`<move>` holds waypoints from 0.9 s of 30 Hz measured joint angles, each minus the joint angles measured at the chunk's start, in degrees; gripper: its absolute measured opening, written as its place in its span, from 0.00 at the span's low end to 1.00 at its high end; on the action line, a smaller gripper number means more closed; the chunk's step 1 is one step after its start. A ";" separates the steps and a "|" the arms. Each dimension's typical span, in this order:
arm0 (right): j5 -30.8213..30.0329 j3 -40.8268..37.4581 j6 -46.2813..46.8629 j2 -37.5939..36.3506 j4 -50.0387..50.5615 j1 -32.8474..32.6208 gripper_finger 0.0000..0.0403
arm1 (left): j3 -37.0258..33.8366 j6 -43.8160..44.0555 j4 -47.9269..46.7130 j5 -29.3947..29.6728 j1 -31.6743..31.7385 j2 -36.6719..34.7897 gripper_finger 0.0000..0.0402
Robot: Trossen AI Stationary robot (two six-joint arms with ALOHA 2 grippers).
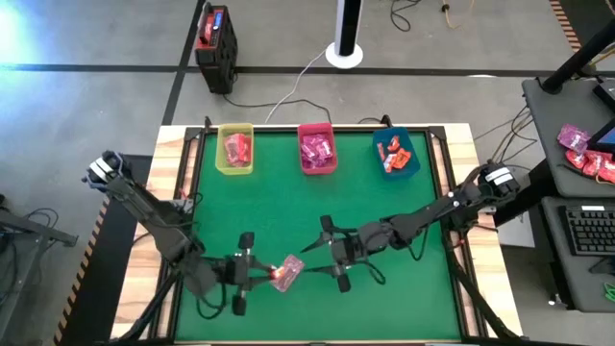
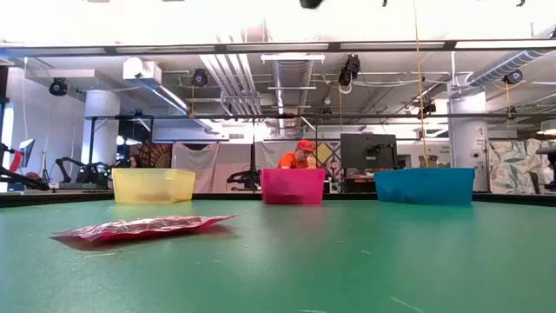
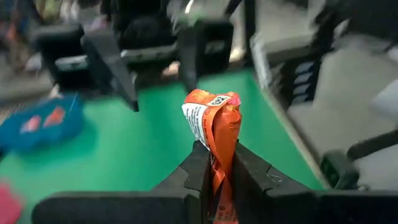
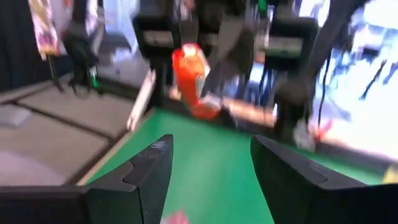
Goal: Sort candy by brand, put in halloween buckets
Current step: Put the orange candy into the blue bin
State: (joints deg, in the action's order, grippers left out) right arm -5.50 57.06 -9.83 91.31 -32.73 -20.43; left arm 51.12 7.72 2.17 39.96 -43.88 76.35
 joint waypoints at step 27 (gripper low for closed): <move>1.65 5.46 -2.48 8.92 -16.94 1.10 0.52 | -13.65 -16.84 45.75 -3.64 5.69 7.24 0.07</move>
State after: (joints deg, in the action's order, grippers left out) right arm -3.86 62.52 -12.32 100.22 -49.67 -19.33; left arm 37.47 -9.12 47.92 36.33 -38.19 83.59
